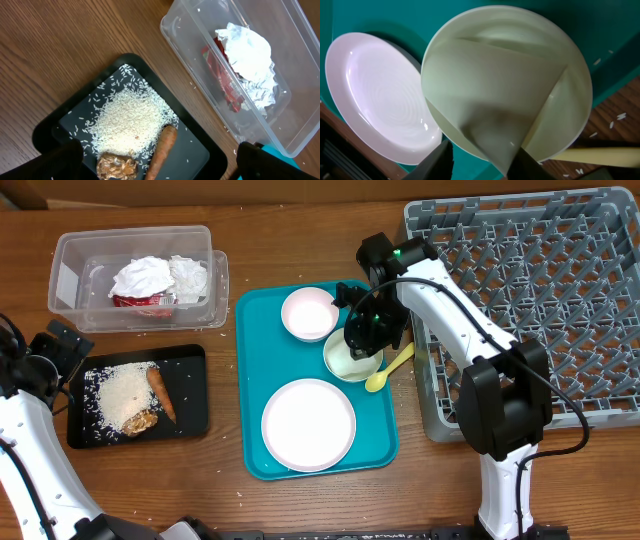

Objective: Sort waste into correct bins and load items into the dishwasher
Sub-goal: 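Grasp the pale green cup rim with the right gripper and lift, then carry the cup right and lower it upside down into the dish rack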

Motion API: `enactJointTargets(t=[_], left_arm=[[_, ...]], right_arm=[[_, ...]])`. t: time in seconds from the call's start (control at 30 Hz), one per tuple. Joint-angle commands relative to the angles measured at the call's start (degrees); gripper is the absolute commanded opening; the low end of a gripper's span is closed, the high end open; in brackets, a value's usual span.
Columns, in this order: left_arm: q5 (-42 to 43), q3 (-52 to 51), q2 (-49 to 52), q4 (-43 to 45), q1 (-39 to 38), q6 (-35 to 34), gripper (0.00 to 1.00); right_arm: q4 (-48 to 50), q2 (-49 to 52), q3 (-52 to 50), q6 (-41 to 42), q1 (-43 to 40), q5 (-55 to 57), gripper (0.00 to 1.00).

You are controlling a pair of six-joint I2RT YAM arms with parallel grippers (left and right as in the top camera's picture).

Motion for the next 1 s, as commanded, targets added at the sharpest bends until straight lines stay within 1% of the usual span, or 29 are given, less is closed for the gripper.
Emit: enactJointTargets(t=[0.0,0.07,0.17,0.3,0.5,0.63,0.73,0.97], left_arm=[[-0.35,0.31,0.17,0.09,0.15,-0.59,1.00],[-0.35,0.31,0.17,0.09,0.15,-0.57,1.00],[-0.35,0.31,0.17,0.09,0.15,-0.59,1.00],[-0.35,0.31,0.17,0.09,0.15,-0.59,1.00],[-0.35,0.31,0.17,0.09,0.15,-0.59,1.00],[-0.35,0.31,0.17,0.09,0.15,-0.57,1.00],[-0.35,0.31,0.17,0.09,0.15,-0.57,1.00],[-0.35,0.31,0.17,0.09,0.15,-0.57,1.00]], right_arm=[[0.04,0.02,1.20,1.09,0.02,-1.22,0.35],[0.02,0.02,1.20,1.09,0.02,-1.25,0.32],[-0.02,0.02,1.20,1.55,0.02,-1.44,0.20],[-0.02,0.02,1.20,1.55,0.02,-1.46,0.18],[-1.27,-0.07,1.99,1.99,0.02,-1.44,0.06],[-2.58,-0.09,4.33,2.16,0.02,-1.42,0.04],[-4.22,-0.09,7.28,2.16,0.00,-1.44,0.04],[-9.31,-0.11,16.31,2.16,-0.31,-1.42,0.04]])
